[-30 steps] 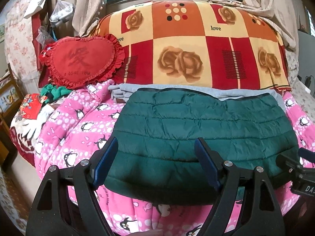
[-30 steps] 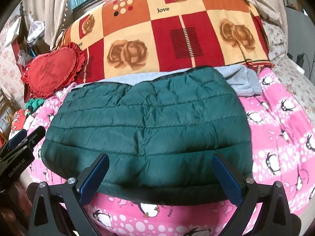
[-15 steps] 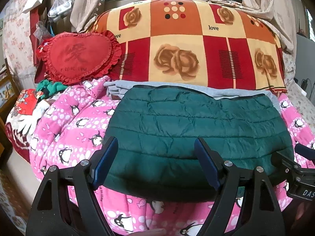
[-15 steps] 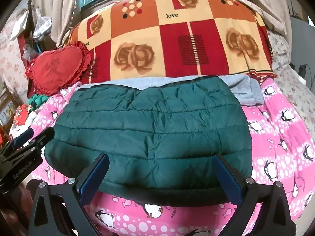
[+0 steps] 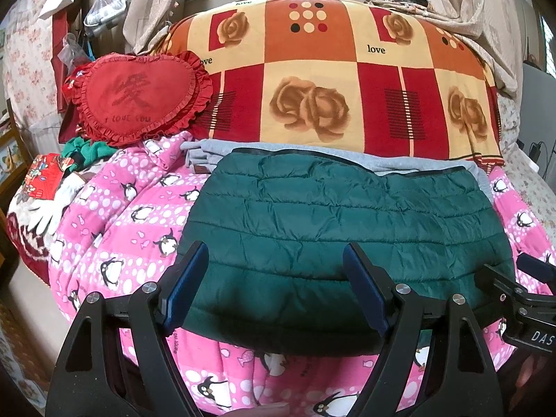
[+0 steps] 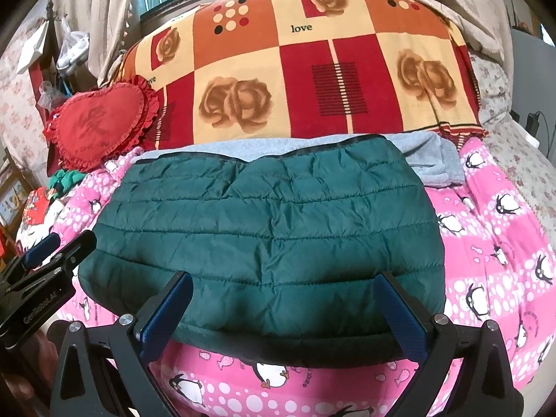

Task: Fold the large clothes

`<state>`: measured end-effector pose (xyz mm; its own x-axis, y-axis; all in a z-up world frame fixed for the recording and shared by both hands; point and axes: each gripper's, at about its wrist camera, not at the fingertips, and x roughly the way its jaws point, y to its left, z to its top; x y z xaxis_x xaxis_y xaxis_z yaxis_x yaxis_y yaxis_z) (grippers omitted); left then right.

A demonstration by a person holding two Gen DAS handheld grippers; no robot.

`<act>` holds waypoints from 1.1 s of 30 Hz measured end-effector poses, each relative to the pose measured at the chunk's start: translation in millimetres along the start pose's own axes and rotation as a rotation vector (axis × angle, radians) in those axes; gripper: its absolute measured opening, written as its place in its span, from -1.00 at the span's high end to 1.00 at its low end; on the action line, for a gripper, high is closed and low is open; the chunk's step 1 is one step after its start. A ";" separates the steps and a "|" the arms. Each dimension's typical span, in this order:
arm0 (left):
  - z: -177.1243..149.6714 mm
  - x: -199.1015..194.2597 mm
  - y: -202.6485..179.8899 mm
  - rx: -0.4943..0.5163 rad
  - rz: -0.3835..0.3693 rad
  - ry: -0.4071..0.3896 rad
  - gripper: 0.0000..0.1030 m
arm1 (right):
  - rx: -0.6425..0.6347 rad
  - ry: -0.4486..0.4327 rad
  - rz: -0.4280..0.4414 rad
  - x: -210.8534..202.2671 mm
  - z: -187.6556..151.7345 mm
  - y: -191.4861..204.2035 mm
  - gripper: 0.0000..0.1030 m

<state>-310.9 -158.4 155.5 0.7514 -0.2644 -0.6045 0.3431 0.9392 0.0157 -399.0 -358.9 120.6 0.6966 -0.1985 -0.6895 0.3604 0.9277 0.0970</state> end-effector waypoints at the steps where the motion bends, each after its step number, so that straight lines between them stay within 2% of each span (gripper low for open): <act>1: 0.0 0.1 -0.1 0.000 0.000 0.002 -0.56 | 0.001 0.001 -0.001 0.4 -0.3 -0.1 -1.00; 33: -3.9 6.1 0.0 -0.011 0.002 0.029 -0.56 | 0.009 0.024 0.004 8.1 -4.2 1.3 -1.00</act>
<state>-308.5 -159.2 148.7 0.7357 -0.2560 -0.6271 0.3350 0.9422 0.0084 -395.5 -358.0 112.2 0.6831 -0.1868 -0.7060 0.3630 0.9257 0.1063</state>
